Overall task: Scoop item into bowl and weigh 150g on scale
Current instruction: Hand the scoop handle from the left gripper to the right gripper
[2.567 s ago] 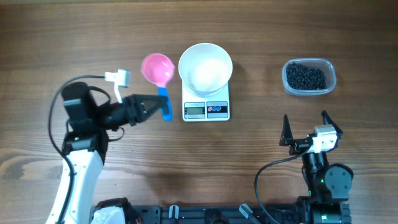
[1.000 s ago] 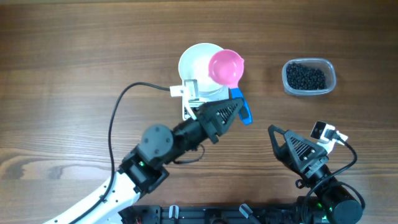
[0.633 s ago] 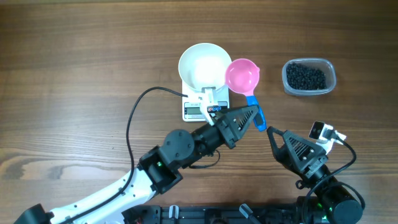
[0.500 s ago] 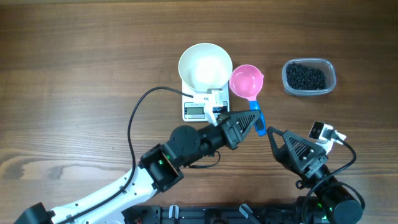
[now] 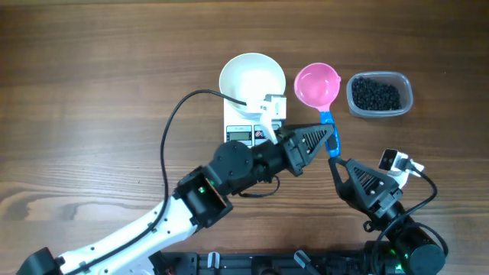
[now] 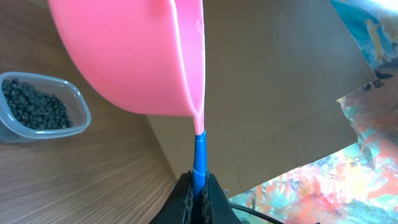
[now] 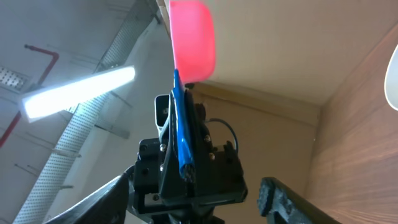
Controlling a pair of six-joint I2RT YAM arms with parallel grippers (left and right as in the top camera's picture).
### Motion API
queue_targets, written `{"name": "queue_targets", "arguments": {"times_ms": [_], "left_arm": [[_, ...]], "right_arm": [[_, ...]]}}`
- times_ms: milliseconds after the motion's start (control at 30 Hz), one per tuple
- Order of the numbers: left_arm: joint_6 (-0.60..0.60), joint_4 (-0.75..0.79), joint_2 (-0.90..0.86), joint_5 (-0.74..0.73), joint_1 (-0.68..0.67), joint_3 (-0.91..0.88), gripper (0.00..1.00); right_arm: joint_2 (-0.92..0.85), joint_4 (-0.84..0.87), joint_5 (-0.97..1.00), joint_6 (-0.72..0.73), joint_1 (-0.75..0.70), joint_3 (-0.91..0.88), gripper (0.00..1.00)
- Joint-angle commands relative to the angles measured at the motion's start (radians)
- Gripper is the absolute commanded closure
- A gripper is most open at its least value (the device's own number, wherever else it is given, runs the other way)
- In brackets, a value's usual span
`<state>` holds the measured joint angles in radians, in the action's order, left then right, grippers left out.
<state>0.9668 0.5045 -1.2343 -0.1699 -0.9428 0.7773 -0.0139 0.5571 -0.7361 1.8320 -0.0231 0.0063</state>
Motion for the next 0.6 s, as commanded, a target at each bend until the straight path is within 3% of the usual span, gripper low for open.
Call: {"name": "queue_targets", "arguments": {"times_ms": [0, 167, 267, 567], "left_arm": [[-0.012, 0.046, -0.056, -0.012, -0.025, 0.016, 0.96], [-0.008, 0.054, -0.071, -0.012, -0.029, 0.016, 0.96], [0.002, 0.053, -0.071, -0.012, -0.031, 0.016, 0.96], [0.056, 0.052, -0.071, 0.005, -0.057, 0.016, 0.96]], "right_arm": [[0.005, 0.003, 0.01, 0.013, -0.002, -0.001, 0.36], [0.005, 0.002, 0.028, 0.03, -0.002, -0.001, 0.43], [0.005, -0.001, 0.063, 0.03, -0.002, -0.001, 0.52], [0.005, -0.001, 0.079, 0.029, -0.002, -0.001, 0.53]]}}
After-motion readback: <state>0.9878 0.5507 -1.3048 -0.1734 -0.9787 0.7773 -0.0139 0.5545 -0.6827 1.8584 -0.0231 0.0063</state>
